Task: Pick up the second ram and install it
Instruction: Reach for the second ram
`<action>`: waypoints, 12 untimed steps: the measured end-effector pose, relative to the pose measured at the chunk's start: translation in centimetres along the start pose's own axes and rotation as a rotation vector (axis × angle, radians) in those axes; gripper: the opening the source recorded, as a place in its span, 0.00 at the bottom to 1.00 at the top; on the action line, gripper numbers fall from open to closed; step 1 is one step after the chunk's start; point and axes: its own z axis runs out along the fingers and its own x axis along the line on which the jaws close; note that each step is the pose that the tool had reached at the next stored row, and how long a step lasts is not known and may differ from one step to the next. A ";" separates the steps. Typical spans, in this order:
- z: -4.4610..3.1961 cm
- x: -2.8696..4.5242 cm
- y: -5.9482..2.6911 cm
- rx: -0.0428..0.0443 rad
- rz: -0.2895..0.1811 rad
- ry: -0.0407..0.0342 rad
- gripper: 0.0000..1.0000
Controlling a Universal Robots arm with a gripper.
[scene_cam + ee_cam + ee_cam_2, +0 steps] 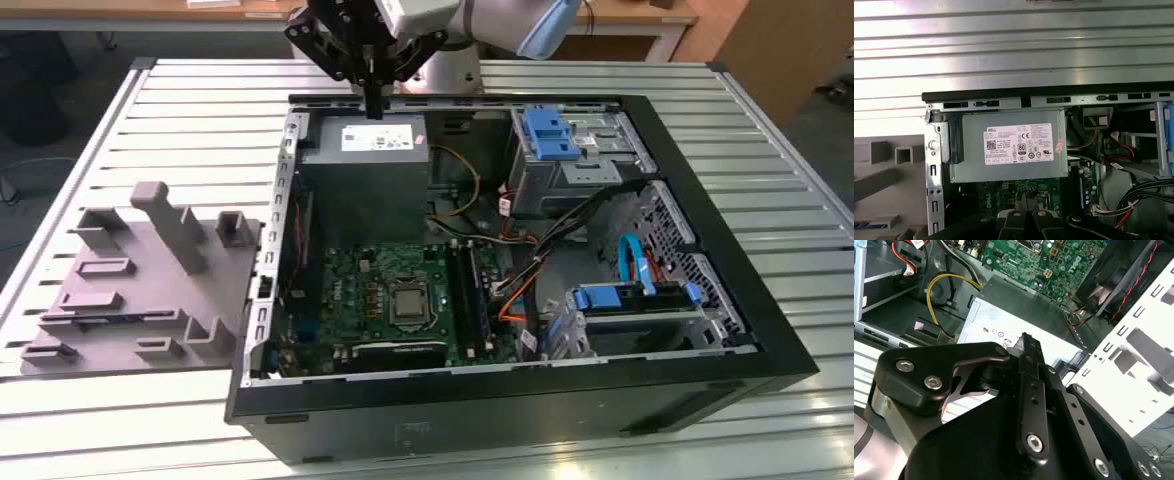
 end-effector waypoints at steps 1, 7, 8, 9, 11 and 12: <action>0.00 0.00 0.00 0.0001 0.000 0.0001 0.11; 0.00 0.00 0.00 0.0001 0.000 0.0001 0.11; 0.00 0.00 0.00 0.0000 0.000 0.0000 0.11; 0.00 0.00 0.00 0.0001 0.000 0.0001 0.11; 0.00 0.00 0.00 0.0000 0.000 0.0000 0.11; -0.01 0.02 0.00 0.0002 0.000 0.0000 0.11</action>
